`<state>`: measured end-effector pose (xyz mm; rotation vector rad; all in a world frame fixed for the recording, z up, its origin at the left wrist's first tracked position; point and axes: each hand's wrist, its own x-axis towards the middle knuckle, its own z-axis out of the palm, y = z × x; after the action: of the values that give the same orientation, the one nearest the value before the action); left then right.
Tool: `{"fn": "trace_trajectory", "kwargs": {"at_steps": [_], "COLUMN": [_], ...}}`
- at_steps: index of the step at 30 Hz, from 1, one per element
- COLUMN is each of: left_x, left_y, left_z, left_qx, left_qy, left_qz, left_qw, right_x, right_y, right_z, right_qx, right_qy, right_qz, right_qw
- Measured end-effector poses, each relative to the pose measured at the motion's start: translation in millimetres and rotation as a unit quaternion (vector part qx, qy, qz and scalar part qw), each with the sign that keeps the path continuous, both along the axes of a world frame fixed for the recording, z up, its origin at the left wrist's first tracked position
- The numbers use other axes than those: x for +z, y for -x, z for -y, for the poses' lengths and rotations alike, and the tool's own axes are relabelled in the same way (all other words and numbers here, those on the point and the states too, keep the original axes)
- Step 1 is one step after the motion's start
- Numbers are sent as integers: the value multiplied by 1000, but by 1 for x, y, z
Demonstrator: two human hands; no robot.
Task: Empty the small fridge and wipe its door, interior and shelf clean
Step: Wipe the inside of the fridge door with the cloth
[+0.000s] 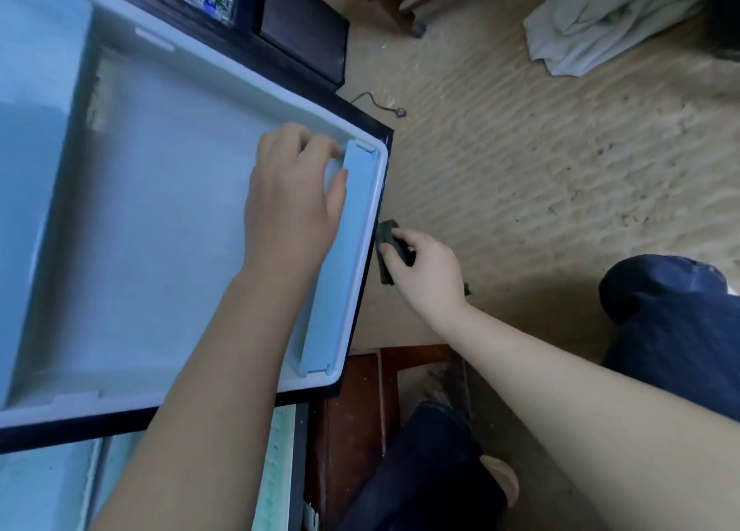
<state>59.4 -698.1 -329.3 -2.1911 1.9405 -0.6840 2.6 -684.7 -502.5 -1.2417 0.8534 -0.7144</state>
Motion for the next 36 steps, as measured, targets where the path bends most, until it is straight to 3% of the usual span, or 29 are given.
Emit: {"fn": "trace_trajectory", "kwargs": {"at_steps": [3,7,14,18,25,27,29,31,33,36], "left_x": [-14,-16,-10,-6,-4,-5,-4,-3,-3,-2], "left_y": [-19,-43,-47,-37,1,-2,-11,-21,-29,-35], "left_z": [32,49,57,51,44,45,49,53,56,60], "left_qx": [-70,-35,-9,-92,-232,-232,-220,-207,-202,-215], "left_qy": [-59,-101,-113,-90,-35,-38,-39,-45,-54,-46], "left_qz": [113,186,210,200,182,163,155,149,141,140], "left_qw": [989,977,971,971,955,958,962,966,968,965], "right_x": [4,4,11,14,10,3,1,-1,-5,-4], "right_y": [7,9,7,10,23,23,19,14,8,0], "right_z": [23,53,74,83,104,84,55,32,35,68], "right_qx": [-44,-54,-42,-41,-156,-84,75,198,150,-13], "right_qy": [-51,-52,-34,29,58,109,161,153,114,70], "right_qz": [19,-6,8,-14,12,-24,-36,-29,-24,-25], "right_qw": [998,997,998,999,986,990,983,968,982,997]}}
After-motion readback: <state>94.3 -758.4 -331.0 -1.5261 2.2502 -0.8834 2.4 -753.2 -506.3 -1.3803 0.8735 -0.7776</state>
